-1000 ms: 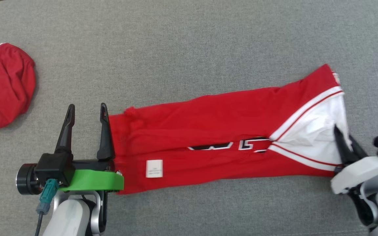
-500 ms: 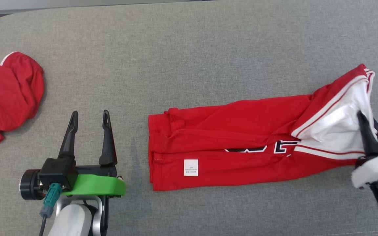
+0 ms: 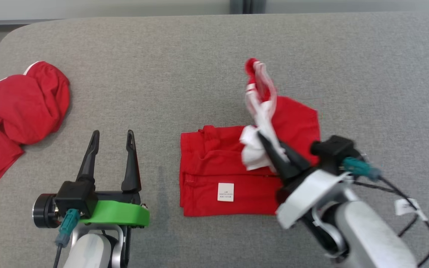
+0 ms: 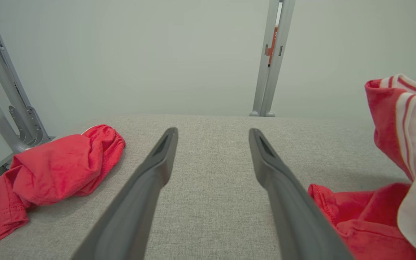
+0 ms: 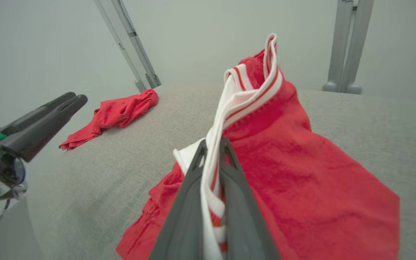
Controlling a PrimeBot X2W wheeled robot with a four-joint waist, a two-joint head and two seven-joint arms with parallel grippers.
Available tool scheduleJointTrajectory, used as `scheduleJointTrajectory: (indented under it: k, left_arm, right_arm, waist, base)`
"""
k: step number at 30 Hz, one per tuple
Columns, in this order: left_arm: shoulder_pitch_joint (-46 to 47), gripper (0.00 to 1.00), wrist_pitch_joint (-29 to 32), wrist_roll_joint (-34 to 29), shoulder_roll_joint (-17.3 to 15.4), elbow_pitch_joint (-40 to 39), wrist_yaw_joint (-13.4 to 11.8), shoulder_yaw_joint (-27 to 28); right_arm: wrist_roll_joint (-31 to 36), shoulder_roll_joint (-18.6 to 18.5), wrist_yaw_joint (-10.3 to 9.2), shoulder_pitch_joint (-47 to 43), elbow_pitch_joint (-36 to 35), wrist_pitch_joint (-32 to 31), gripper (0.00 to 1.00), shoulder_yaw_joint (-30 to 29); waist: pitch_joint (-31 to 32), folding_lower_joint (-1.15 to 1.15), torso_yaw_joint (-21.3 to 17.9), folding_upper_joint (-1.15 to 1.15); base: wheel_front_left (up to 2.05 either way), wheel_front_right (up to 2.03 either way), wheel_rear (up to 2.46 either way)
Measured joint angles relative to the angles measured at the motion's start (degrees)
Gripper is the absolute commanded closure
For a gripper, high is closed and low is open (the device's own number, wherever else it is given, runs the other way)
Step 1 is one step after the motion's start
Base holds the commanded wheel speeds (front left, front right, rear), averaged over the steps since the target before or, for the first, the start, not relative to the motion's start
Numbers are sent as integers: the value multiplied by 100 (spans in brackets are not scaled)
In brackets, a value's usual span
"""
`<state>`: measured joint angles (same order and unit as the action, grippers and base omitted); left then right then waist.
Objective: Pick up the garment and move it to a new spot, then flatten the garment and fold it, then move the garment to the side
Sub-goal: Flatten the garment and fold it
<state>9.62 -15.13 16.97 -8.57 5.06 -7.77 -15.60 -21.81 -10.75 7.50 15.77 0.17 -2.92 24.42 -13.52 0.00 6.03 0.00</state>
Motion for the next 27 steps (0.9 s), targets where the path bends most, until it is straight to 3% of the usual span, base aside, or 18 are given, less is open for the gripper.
scheduleJointTrajectory:
  k: [4,10,11,12,13,20,27]
  left_arm:
    - [1,0,0,-41,45,54,74,-32]
    - [9,0,0,-102,90,118,142,-46]
    - [10,0,0,-105,93,123,147,-43]
    - [11,0,1,-108,99,127,147,-38]
    - [13,0,0,-131,107,127,147,-29]
    - [16,0,0,-203,113,101,147,73]
    - [13,0,0,-249,96,70,142,185]
  right_arm:
    - [-293,401,1,219,592,210,100,443]
    - [-615,623,0,466,1584,553,100,944]
    - [-665,648,0,473,1680,634,64,970]
    - [-679,659,0,504,1789,716,7,1025]
    - [-715,658,0,560,1858,802,0,1115]
    - [-823,601,0,943,1582,1660,0,1258]
    - [-247,169,0,827,1095,1790,0,-224]
  waist:
    - [8,0,111,0]
    - [-11,0,251,0]
    - [-18,0,258,0]
    - [-29,0,265,0]
    - [-42,0,269,0]
    - [-114,0,200,0]
    - [-117,0,40,0]
  base:
    - [0,0,0]
    - [0,0,0]
    - [0,0,0]
    - [0,0,0]
    - [0,0,0]
    - [0,0,0]
    - [0,0,0]
